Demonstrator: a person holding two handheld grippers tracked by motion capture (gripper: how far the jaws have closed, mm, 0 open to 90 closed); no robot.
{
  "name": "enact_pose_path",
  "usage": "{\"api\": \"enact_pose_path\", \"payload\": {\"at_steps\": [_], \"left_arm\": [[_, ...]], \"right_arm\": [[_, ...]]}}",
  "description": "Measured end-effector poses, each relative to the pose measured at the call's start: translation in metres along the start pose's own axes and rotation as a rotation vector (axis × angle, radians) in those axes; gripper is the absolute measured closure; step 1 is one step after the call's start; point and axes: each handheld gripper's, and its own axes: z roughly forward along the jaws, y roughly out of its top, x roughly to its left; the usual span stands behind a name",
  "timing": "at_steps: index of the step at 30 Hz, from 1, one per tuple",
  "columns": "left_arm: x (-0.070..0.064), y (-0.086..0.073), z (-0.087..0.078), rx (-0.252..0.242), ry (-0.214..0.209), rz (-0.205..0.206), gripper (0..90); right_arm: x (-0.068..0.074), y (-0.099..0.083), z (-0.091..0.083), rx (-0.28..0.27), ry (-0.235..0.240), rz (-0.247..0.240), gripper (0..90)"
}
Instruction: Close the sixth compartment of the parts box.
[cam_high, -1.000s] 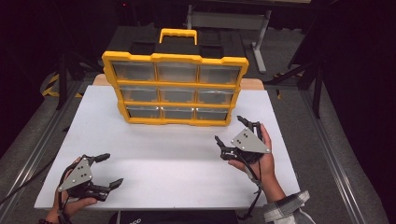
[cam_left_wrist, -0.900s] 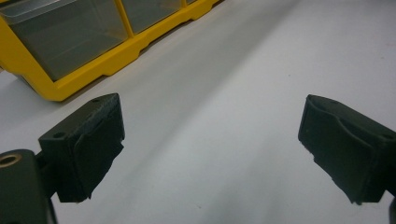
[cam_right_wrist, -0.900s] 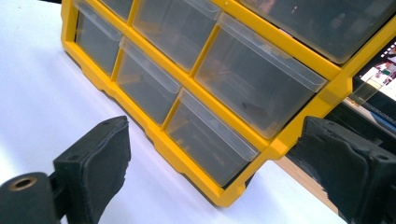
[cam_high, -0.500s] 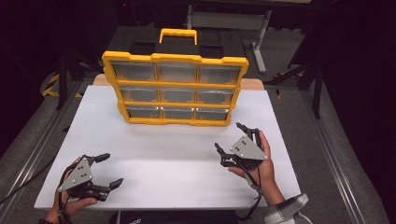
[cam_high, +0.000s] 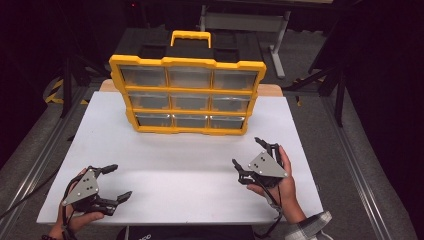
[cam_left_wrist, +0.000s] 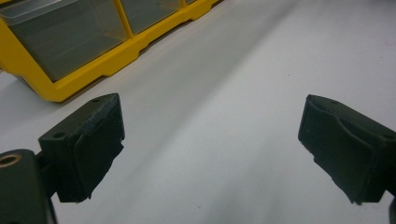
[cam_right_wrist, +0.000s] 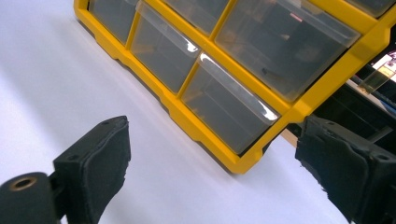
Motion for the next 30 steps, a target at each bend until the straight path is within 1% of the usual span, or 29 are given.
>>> {"api": "enact_pose_path", "payload": {"at_steps": [8,10,21,26,30], "left_arm": [[0.0,0.0,0.0,0.003,-0.001,0.001,8.1],[0.0,0.0,0.001,0.004,0.0,0.002,8.1],[-0.001,0.0,0.0,-0.002,-0.001,-0.003,8.0],[-0.001,0.0,0.001,0.005,-0.001,0.002,8.0],[-0.001,0.0,0.001,0.006,-0.002,0.004,8.0]], "right_arm": [[0.001,-0.006,-0.004,0.008,-0.007,0.0,10.2],[0.001,-0.008,-0.005,0.005,-0.005,-0.006,10.2],[0.003,-0.016,-0.009,0.022,-0.011,-0.016,10.2],[0.002,-0.022,-0.012,0.028,-0.009,-0.005,10.2],[0.003,-0.025,-0.013,0.038,-0.011,-0.008,10.2]]}}
